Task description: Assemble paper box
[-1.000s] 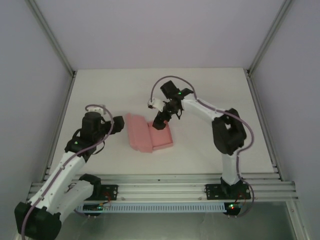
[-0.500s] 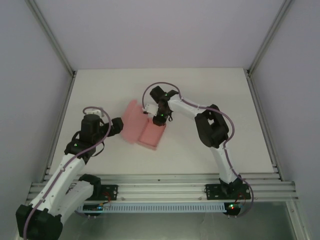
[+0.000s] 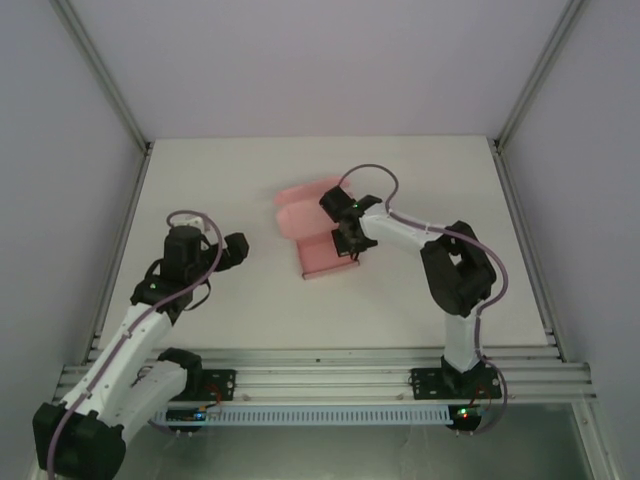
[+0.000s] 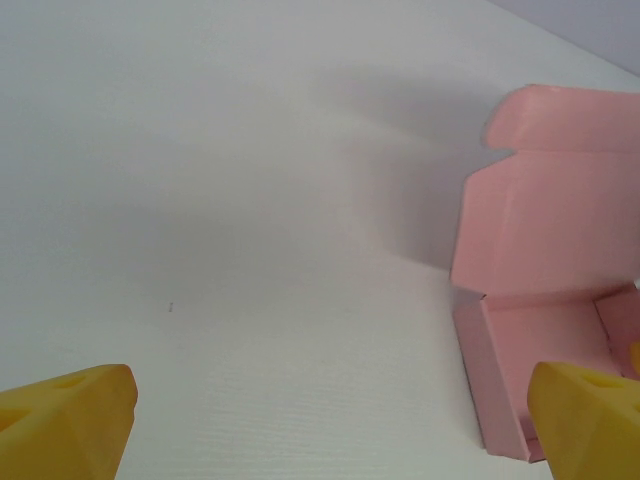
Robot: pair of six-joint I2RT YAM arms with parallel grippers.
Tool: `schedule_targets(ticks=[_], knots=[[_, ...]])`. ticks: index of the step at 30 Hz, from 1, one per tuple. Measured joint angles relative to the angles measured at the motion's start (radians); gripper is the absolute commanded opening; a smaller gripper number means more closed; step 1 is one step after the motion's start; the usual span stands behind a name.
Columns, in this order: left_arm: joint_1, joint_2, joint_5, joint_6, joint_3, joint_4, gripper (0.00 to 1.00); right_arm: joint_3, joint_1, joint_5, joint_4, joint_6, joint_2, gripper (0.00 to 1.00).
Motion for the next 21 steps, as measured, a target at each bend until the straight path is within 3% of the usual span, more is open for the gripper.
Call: schedule_targets(ticks=[4,8,11,17,19,20,21], knots=[[0.0,0.06,0.025,-0.004,0.029,0.019,1.0,-0.059,0.007,0.003,0.01,0.147,-0.034,0.14],[0.0,0.107,0.06,-0.007,0.036,0.048,1.0,-0.089,0.019,-0.018,0.029,0.196,-0.05,0.14],[0.0,0.143,0.094,-0.006,0.036,0.06,1.0,-0.092,0.023,-0.024,0.04,0.205,-0.05,0.27],[0.0,0.227,0.15,0.027,0.09,0.067,1.0,-0.119,0.019,-0.027,0.077,0.166,-0.101,0.65],[0.0,0.27,0.159,0.047,0.135,0.067,1.0,-0.13,0.009,-0.026,0.096,0.129,-0.148,0.82],[0.0,0.296,0.165,0.058,0.162,0.068,1.0,-0.139,0.0,-0.021,0.113,0.111,-0.179,0.97],[0.0,0.32,0.173,0.071,0.188,0.067,1.0,-0.149,-0.013,-0.02,0.133,0.093,-0.211,1.0]])
